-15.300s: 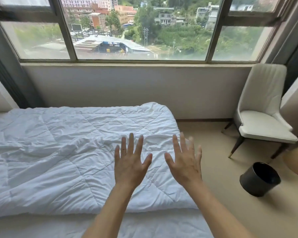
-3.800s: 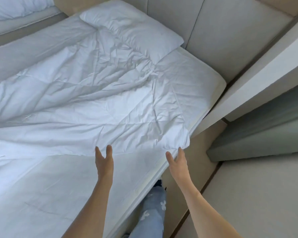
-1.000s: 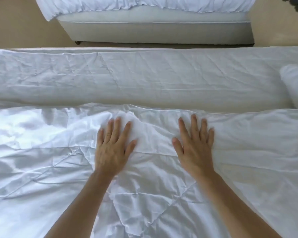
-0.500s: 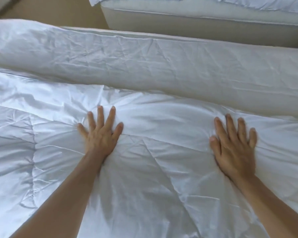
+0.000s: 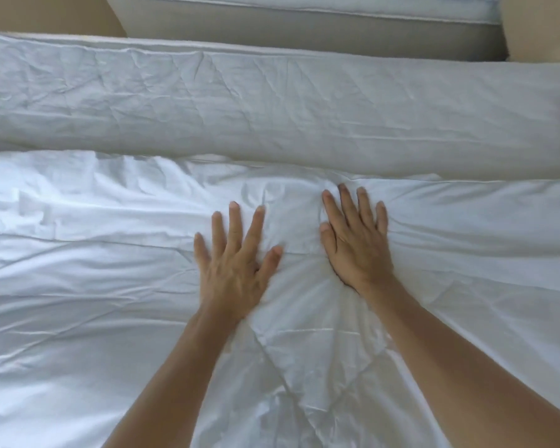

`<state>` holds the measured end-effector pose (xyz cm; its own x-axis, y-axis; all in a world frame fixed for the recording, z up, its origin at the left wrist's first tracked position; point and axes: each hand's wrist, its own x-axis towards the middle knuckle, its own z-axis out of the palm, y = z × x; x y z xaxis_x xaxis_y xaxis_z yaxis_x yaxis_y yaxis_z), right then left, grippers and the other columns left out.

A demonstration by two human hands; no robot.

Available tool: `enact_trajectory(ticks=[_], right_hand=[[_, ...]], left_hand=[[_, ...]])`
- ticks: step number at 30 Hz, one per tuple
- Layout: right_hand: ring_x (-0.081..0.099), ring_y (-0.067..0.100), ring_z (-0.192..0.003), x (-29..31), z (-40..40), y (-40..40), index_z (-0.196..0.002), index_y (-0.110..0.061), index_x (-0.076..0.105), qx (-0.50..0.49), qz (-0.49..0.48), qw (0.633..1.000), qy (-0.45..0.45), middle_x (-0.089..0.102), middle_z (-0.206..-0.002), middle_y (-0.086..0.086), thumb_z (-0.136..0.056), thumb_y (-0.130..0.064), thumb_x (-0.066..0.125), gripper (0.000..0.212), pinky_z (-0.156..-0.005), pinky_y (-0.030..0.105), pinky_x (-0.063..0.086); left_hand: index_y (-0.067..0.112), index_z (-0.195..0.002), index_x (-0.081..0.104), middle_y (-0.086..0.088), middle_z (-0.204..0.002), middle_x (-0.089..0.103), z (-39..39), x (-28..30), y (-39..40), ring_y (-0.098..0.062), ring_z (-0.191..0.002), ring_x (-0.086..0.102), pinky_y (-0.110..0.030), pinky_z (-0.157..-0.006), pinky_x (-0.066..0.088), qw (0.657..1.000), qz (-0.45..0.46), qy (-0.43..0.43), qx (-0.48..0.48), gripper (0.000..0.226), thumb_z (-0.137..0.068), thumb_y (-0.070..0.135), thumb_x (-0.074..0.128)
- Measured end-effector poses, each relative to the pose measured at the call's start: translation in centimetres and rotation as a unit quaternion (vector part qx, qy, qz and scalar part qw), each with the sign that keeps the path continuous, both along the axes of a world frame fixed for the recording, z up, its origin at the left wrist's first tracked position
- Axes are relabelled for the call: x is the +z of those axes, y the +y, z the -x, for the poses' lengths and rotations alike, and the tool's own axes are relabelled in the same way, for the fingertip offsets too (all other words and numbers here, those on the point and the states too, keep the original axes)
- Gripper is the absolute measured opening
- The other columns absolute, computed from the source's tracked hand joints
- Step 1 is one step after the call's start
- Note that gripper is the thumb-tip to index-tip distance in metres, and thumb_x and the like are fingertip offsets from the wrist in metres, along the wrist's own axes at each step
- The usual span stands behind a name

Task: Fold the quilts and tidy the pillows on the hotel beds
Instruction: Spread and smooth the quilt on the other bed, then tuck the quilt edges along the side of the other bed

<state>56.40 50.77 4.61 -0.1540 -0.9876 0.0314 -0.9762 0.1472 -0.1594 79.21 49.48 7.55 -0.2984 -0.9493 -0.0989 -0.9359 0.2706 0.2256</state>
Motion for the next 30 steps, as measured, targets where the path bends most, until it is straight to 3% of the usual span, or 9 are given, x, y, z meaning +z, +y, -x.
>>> enact_trajectory(ticks=[4,8,13,20,23,25,27,29,30], right_hand=[[0.022,0.026,-0.156,1.4,5.2,3.5,-0.159,-0.03,0.03,0.035,0.019,0.998,0.049,0.025,-0.168,0.001,-0.105,-0.044,0.035,0.056,-0.125,0.052,0.014],[0.026,0.029,-0.154,2.5,17.7,12.2,-0.159,-0.026,0.031,-0.073,-0.008,0.989,0.127,0.028,-0.167,0.004,-0.107,-0.043,0.032,0.055,-0.123,0.056,0.017],[0.027,0.03,-0.153,5.4,28.5,23.0,-0.158,-0.018,0.033,-0.145,-0.056,0.973,0.173,0.03,-0.166,0.007,-0.107,-0.043,0.034,0.057,-0.124,0.055,0.015],[0.018,0.034,-0.156,7.9,26.7,33.6,-0.157,-0.012,0.035,-0.243,-0.027,0.964,0.109,0.024,-0.168,0.012,-0.105,-0.043,0.033,0.06,-0.126,0.052,0.008],[0.015,0.032,-0.157,9.2,24.3,39.6,-0.158,-0.012,0.032,-0.336,0.015,0.94,0.061,0.02,-0.169,0.011,-0.106,-0.04,0.031,0.059,-0.126,0.053,0.01],[0.013,0.031,-0.157,9.5,22.8,43.4,-0.159,-0.015,0.028,-0.426,0.061,0.902,0.013,0.016,-0.17,0.011,-0.104,-0.037,0.03,0.059,-0.124,0.053,0.009],[0.004,0.024,-0.158,9.1,21.5,47.1,-0.161,-0.018,0.021,-0.535,0.137,0.828,-0.101,0.006,-0.172,0.004,-0.104,-0.039,0.03,0.061,-0.125,0.049,0.005],[0.004,0.014,-0.158,8.3,19.7,50.4,-0.162,-0.026,0.014,-0.604,0.228,0.706,-0.293,0.0,-0.172,-0.006,-0.106,-0.048,0.037,0.065,-0.128,0.044,0.009],[0.013,0.012,-0.157,8.1,18.6,51.5,-0.162,-0.032,0.014,-0.612,0.274,0.626,-0.399,0.008,-0.17,-0.011,-0.103,-0.053,0.042,0.069,-0.127,0.043,0.016]], left_hand=[[0.038,-0.161,0.009,-0.007,-0.17,0.005,5.9,0.5,3.1,-0.039,-0.155,0.003,-0.067,-0.117,0.015,0.998,-0.001,-0.022,-0.06,0.07,-0.098,0.07,0.013],[0.036,-0.161,0.016,-0.004,-0.17,0.009,14.3,-0.3,9.6,-0.038,-0.156,0.007,-0.07,-0.115,0.015,0.988,-0.033,-0.035,-0.15,0.07,-0.099,0.068,0.014],[0.028,-0.161,0.021,-0.007,-0.169,0.013,22.1,-0.3,16.4,-0.038,-0.155,0.013,-0.067,-0.117,0.018,0.982,-0.05,-0.017,-0.182,0.072,-0.098,0.065,0.022],[0.034,-0.162,0.005,-0.001,-0.171,0.001,29.4,2.1,24.6,-0.033,-0.157,0.0,-0.059,-0.123,0.011,0.959,-0.077,0.007,-0.274,0.069,-0.101,0.066,0.014],[0.035,-0.161,-0.001,0.0,-0.171,-0.002,32.0,2.6,29.2,-0.03,-0.157,-0.004,-0.058,-0.124,0.01,0.938,-0.075,0.018,-0.339,0.069,-0.101,0.067,0.01],[0.034,-0.161,-0.001,0.0,-0.171,-0.002,33.8,3.0,31.5,-0.03,-0.157,-0.003,-0.057,-0.124,0.012,0.926,-0.069,0.035,-0.371,0.07,-0.101,0.067,0.011],[0.033,-0.162,0.003,-0.001,-0.171,0.002,35.4,3.7,33.6,-0.031,-0.157,0.001,-0.056,-0.123,0.016,0.911,-0.054,0.051,-0.405,0.071,-0.101,0.066,0.014],[0.031,-0.162,0.005,-0.002,-0.17,0.005,37.1,4.7,35.7,-0.031,-0.157,0.006,-0.057,-0.122,0.018,0.899,-0.05,0.055,-0.431,0.072,-0.1,0.066,0.015],[0.031,-0.162,0.004,-0.002,-0.171,0.005,37.8,5.2,36.9,-0.031,-0.157,0.006,-0.058,-0.122,0.018,0.896,-0.053,0.058,-0.437,0.073,-0.099,0.067,0.014]])
